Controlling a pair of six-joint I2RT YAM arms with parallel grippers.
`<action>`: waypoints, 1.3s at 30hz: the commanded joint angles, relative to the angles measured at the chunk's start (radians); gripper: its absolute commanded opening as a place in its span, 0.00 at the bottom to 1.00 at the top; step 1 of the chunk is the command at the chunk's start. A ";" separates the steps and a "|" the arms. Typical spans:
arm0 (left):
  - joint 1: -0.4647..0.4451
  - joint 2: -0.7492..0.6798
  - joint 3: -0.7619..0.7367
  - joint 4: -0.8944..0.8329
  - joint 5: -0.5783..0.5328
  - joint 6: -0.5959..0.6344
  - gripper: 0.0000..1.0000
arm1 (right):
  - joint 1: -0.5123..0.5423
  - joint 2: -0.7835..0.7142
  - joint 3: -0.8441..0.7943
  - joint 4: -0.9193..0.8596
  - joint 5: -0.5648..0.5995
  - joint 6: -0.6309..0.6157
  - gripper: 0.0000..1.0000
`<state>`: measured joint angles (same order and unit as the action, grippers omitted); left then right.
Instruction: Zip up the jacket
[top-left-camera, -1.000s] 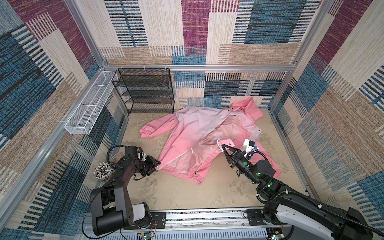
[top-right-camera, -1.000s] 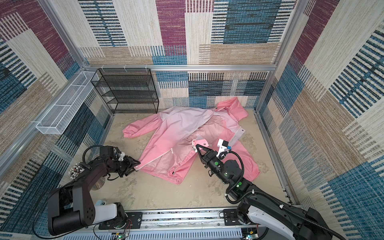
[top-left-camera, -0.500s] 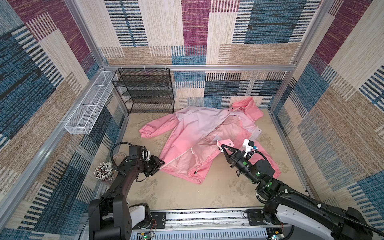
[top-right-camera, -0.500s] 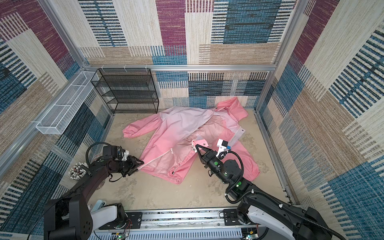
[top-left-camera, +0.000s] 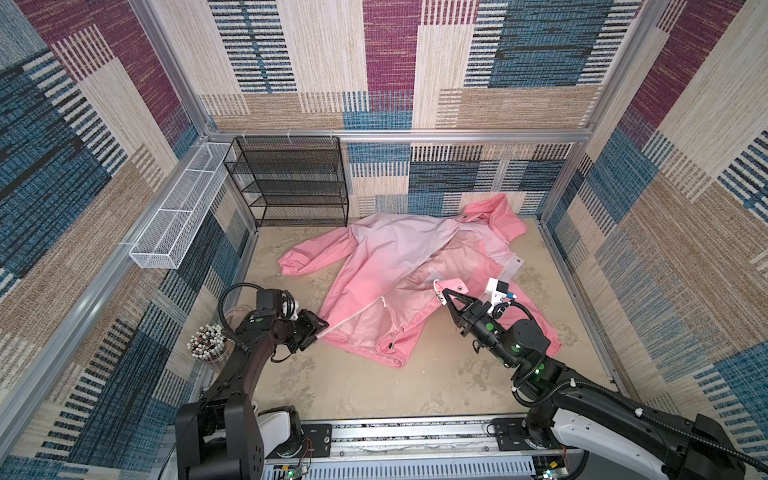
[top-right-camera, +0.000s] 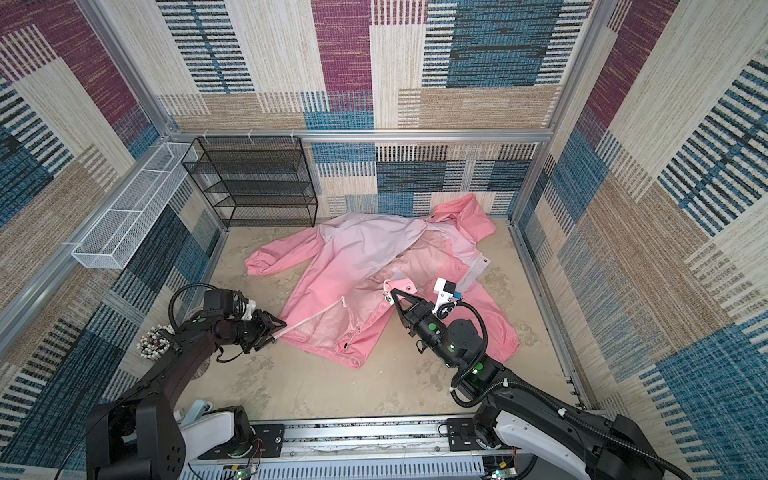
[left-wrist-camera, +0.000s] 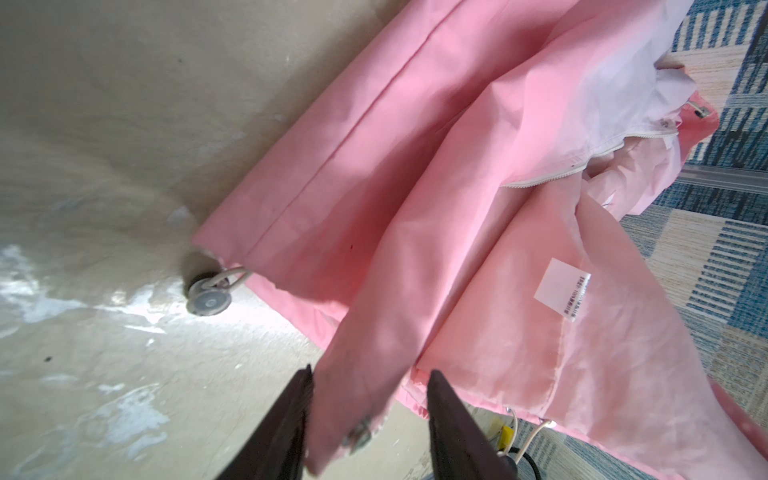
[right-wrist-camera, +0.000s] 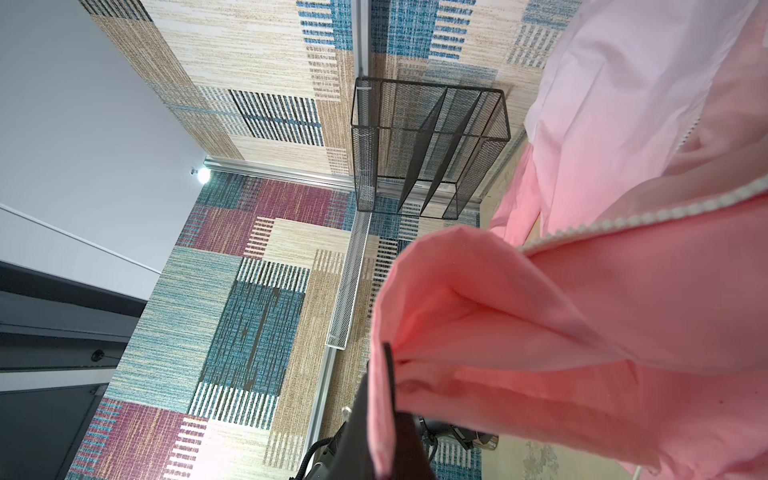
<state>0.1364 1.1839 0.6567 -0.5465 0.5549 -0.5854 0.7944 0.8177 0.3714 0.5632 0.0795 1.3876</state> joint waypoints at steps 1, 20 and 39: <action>0.000 0.005 0.021 -0.052 -0.039 0.055 0.48 | 0.000 0.000 0.006 0.043 -0.009 -0.001 0.00; 0.000 -0.003 0.009 0.003 0.050 0.020 0.13 | -0.001 -0.003 0.008 0.038 -0.007 -0.004 0.00; 0.036 0.024 -0.098 0.198 0.060 -0.122 0.49 | 0.000 -0.014 0.015 0.017 0.000 -0.006 0.00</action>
<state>0.1596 1.1980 0.5713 -0.4290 0.6086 -0.6487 0.7944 0.8070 0.3725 0.5587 0.0799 1.3872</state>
